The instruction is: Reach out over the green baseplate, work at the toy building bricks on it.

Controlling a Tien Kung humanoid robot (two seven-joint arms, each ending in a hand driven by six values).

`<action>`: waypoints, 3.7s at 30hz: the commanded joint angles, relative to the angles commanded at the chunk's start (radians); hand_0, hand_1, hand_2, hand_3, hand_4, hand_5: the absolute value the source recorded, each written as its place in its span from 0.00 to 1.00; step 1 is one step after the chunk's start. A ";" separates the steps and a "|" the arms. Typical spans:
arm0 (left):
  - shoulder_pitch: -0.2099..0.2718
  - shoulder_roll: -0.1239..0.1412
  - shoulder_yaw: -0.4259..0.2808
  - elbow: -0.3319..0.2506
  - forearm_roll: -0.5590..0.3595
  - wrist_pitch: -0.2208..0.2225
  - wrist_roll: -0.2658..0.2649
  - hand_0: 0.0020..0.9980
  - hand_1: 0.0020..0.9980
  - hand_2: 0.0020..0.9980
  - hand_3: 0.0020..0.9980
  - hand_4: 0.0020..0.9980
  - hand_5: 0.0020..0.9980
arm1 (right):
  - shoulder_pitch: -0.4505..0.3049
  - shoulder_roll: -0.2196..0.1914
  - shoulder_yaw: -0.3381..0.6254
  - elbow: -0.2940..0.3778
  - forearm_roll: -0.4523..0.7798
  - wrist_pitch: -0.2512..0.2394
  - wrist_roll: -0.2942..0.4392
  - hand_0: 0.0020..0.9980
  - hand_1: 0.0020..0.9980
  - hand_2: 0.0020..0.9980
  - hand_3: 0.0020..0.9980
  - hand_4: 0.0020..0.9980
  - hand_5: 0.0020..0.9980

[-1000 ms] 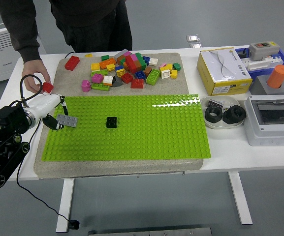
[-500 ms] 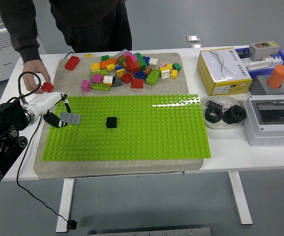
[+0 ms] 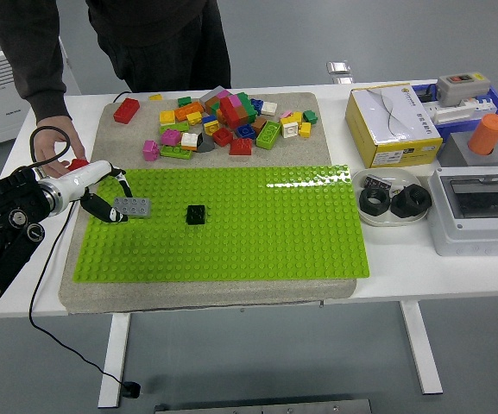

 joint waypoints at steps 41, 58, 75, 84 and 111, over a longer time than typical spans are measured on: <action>-0.017 -0.170 -0.009 0.060 0.100 0.030 0.064 1.00 1.00 0.96 0.46 0.84 0.00 | 0.002 -0.020 0.010 0.000 -0.031 0.012 0.010 0.69 0.65 0.80 0.94 0.91 1.00; -0.013 -0.166 -0.003 0.059 0.096 0.025 0.048 1.00 1.00 0.97 0.49 0.71 0.00 | 0.001 -0.024 -0.014 0.000 -0.002 0.010 0.018 0.69 0.65 0.80 0.94 0.91 1.00; -0.014 -0.168 -0.008 0.054 0.100 0.025 0.048 1.00 1.00 0.98 0.53 0.59 0.00 | 0.003 -0.026 -0.020 0.000 0.005 0.009 0.018 0.69 0.65 0.80 0.94 0.91 1.00; -0.011 -0.169 -0.006 0.052 0.102 0.016 0.050 1.00 1.00 0.98 0.55 0.62 0.00 | 0.000 -0.026 -0.023 0.000 0.009 0.008 0.019 0.69 0.64 0.80 0.93 0.92 1.00; 0.004 -0.160 -0.010 -0.023 0.114 -0.052 0.086 1.00 1.00 0.99 0.57 0.69 0.00 | -0.006 -0.026 -0.030 0.000 0.020 0.005 0.020 0.69 0.64 0.79 0.93 0.92 1.00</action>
